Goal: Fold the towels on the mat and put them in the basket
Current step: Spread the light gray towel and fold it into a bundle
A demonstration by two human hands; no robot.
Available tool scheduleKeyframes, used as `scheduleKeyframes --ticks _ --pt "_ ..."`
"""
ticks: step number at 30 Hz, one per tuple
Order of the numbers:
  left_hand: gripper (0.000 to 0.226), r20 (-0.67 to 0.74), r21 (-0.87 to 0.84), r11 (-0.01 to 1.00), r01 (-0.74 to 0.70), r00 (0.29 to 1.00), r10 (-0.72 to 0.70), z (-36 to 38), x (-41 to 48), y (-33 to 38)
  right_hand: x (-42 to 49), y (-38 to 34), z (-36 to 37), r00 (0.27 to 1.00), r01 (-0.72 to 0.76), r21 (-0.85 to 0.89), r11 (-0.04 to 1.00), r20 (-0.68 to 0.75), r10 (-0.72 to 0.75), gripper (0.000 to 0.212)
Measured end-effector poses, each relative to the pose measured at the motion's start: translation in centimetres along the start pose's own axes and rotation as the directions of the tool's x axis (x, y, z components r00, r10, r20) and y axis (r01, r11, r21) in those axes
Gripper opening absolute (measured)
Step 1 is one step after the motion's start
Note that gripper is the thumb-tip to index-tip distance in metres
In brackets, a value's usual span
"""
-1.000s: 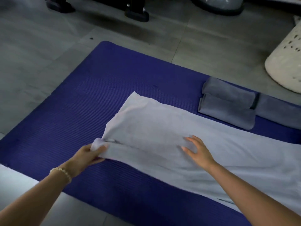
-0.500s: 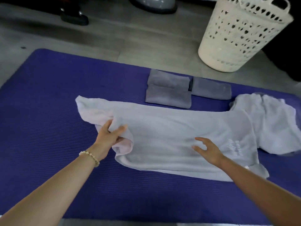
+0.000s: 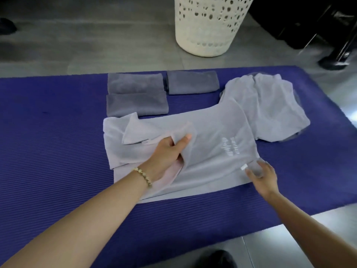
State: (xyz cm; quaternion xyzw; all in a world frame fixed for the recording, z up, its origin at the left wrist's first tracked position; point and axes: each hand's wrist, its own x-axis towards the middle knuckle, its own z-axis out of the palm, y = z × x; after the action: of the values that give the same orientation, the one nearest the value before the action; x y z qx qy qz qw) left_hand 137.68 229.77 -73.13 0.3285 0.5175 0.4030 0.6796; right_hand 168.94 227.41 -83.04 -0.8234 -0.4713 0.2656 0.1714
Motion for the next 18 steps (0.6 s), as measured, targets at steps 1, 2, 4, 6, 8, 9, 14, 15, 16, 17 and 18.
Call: scheduleKeyframes --ticks 1,2,4,6,8,9,14,15,16,17,18 --pt "0.022 0.012 0.023 1.000 -0.009 1.000 0.009 1.1 0.6 -0.1 0.4 0.7 -0.2 0.999 -0.035 0.057 0.998 0.004 0.035 0.065" --pt "0.020 0.001 0.027 1.000 -0.013 1.000 0.013 2.0 1.0 -0.1 0.8 1.3 -0.4 0.997 -0.077 0.118 0.990 0.013 0.076 0.066" --pt "0.021 -0.048 0.056 0.998 -0.017 0.999 0.019 3.0 1.9 -0.6 1.7 2.3 -0.5 0.990 -0.141 0.229 0.963 0.038 0.136 0.069" --pt "0.026 -0.104 0.055 0.998 -0.007 0.995 0.012 3.3 2.3 -1.2 2.5 2.5 -0.7 0.980 -0.199 0.290 0.936 0.072 0.186 0.072" --pt "0.030 -0.150 0.091 0.996 -0.009 0.988 0.023 3.2 2.5 -2.0 3.3 2.3 -0.8 0.973 -0.229 0.285 0.931 0.081 0.214 0.070" --pt "0.031 -0.163 0.116 0.993 -0.014 0.986 0.033 3.0 2.6 -2.4 3.6 2.2 -1.0 0.976 -0.216 0.237 0.947 0.079 0.203 0.063" --pt "0.026 -0.212 0.173 0.982 -0.074 0.971 0.110 2.7 2.5 -2.7 3.7 1.3 -1.6 0.993 0.105 -0.072 0.992 0.053 -0.101 0.024" --pt "0.023 -0.227 0.187 0.978 -0.088 0.965 0.130 2.6 2.6 -2.8 3.5 0.8 -1.7 0.989 0.144 -0.029 0.989 0.038 -0.143 0.021" --pt "0.022 -0.250 0.200 0.975 -0.099 0.957 0.148 2.4 2.6 -2.8 3.1 0.1 -1.8 0.983 0.176 0.042 0.983 0.038 -0.178 0.017" --pt "0.024 -0.275 0.219 0.970 -0.103 0.948 0.163 2.1 2.6 -2.7 2.8 -0.7 -1.9 0.975 0.204 0.125 0.971 0.059 -0.213 0.014" --pt "0.028 -0.300 0.244 0.964 -0.105 0.937 0.178 1.8 2.4 -2.5 2.4 -1.7 -2.1 0.964 0.226 0.190 0.955 0.099 -0.248 0.014"
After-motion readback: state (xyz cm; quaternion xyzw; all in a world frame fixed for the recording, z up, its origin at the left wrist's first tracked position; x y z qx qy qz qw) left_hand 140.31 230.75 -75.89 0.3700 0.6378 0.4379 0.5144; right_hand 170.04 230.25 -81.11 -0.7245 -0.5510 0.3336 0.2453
